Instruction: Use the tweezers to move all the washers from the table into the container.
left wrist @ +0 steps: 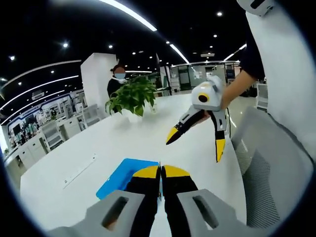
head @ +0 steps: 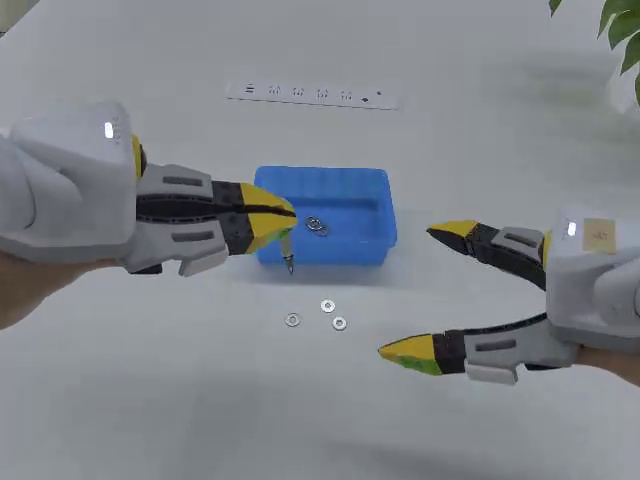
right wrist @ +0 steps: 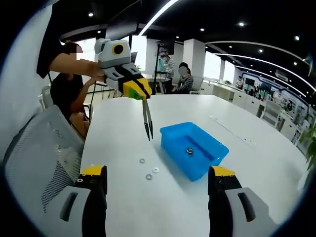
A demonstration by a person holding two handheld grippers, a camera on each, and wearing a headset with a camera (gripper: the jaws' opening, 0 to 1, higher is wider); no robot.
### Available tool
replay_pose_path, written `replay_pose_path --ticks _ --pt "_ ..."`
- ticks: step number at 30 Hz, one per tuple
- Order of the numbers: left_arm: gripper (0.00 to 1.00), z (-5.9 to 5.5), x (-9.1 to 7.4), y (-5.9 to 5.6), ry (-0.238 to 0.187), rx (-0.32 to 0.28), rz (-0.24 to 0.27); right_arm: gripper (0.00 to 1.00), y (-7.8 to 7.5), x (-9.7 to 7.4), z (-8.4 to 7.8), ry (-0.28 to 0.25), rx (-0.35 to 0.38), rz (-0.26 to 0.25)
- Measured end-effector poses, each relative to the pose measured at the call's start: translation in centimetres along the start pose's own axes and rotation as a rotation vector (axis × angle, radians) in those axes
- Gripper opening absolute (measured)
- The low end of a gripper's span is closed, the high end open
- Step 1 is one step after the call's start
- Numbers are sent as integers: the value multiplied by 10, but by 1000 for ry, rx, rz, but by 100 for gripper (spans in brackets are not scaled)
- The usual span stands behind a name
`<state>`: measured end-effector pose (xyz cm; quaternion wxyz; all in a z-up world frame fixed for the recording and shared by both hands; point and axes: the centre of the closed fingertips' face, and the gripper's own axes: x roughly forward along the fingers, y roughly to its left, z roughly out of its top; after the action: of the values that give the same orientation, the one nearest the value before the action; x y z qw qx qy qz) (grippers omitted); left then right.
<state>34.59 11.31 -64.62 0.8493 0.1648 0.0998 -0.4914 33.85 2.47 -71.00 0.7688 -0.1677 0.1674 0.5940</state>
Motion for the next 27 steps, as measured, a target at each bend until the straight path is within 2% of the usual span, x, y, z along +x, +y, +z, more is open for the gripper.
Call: replay_pose_path --ticks 4,10,15,22,27 --pt "5 -5 4 -10 0 -8 -17 91 8 -6 -18 27 49 0" --pt "5 -17 8 -21 7 -20 -41 100 14 -13 -28 38 92 -2" --pt "5 -27 8 -22 11 -30 -39 100 19 -15 -33 56 85 10" --pt "5 -38 12 -23 5 -73 -44 99 17 -11 -33 47 105 -3" --pt "5 -39 16 -23 5 -76 -53 98 17 -9 -34 50 112 3"
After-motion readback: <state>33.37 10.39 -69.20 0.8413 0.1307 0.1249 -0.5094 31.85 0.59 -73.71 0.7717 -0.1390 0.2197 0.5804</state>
